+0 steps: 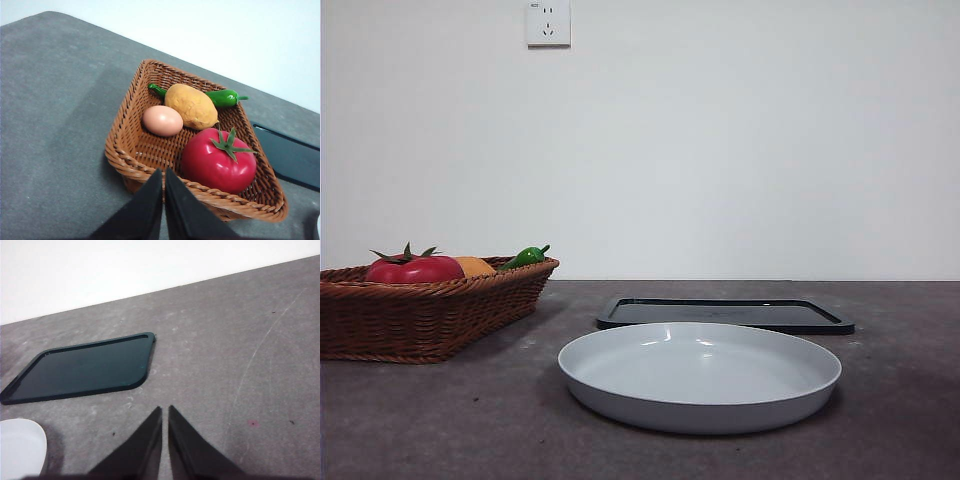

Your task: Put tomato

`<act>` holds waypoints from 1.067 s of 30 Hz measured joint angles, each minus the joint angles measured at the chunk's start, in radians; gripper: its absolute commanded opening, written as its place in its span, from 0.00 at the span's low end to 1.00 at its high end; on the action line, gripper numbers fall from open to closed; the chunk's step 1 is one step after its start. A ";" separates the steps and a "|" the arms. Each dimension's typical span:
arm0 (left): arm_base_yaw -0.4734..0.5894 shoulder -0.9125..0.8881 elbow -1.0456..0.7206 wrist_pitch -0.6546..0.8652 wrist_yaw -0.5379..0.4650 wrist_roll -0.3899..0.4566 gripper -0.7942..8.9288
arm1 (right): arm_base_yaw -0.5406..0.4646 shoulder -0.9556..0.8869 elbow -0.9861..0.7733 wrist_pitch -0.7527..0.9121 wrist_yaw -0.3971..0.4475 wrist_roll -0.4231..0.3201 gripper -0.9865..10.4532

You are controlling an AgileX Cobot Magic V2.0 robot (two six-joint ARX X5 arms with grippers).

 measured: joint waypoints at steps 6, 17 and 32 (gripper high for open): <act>0.000 0.000 0.002 -0.008 0.000 -0.040 0.09 | 0.000 0.000 0.001 -0.003 -0.016 0.053 0.10; 0.000 0.026 0.158 -0.132 0.003 -0.073 0.09 | 0.000 0.018 0.158 -0.102 -0.048 0.111 0.10; 0.000 0.329 0.541 -0.393 0.217 0.087 0.09 | 0.000 0.340 0.575 -0.347 -0.304 0.038 0.10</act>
